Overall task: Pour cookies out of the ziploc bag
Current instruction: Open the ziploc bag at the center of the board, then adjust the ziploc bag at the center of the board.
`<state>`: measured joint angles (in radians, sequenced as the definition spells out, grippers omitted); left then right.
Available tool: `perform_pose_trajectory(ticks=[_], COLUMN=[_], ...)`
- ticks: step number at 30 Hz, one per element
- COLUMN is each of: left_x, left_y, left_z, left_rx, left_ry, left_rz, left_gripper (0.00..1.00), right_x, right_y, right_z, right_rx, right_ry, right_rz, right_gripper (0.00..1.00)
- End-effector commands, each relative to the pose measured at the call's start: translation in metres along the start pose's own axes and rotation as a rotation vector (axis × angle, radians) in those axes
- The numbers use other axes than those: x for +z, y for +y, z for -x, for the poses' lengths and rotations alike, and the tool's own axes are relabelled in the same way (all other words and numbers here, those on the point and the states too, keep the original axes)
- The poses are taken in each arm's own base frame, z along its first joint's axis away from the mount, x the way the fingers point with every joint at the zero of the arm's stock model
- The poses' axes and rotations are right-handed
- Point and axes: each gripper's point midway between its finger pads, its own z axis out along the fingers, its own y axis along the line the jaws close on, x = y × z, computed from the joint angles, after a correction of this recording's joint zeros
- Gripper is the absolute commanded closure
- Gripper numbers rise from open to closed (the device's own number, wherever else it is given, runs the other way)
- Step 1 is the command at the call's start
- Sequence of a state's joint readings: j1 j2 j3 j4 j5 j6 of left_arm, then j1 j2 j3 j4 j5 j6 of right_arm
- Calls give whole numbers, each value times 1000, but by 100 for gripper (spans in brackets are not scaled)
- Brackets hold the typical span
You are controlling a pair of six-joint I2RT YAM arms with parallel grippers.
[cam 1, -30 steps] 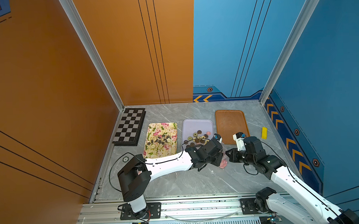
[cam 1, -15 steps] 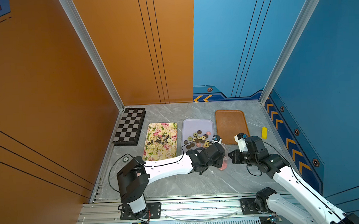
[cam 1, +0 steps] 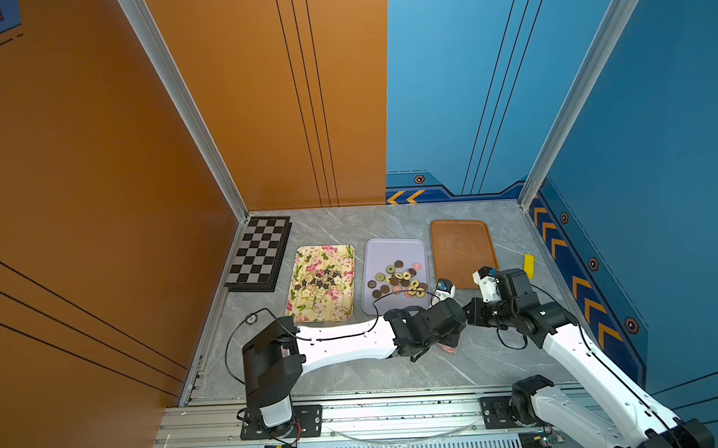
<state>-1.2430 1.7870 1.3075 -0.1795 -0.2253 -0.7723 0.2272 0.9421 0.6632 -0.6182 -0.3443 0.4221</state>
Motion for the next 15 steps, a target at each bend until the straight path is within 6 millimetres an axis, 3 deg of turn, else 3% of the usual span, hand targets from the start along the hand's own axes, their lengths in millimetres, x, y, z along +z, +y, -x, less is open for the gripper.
perform_pose_trajectory(ticks=[1, 5, 9, 13, 15], left_x=[18, 23, 5, -2, 8], left_y=[-20, -19, -12, 17, 39], left_z=[15, 39, 63, 62, 46], left_rx=[3, 30, 96, 149, 163], left_ry=[-17, -62, -145, -111, -9], left_rz=[-88, -98, -120, -85, -68], left_gripper=[73, 58, 54, 52, 54], right_x=[5, 14, 23, 26, 25], right_y=[-29, -38, -40, -49, -49], right_z=[17, 39, 63, 82, 91], right_rx=[25, 63, 61, 34, 22], right_ry=[-28, -31, -47, -59, -80], right_rz=[-107, -88, -73, -106, -110], right_gripper=[100, 100, 95, 77, 57])
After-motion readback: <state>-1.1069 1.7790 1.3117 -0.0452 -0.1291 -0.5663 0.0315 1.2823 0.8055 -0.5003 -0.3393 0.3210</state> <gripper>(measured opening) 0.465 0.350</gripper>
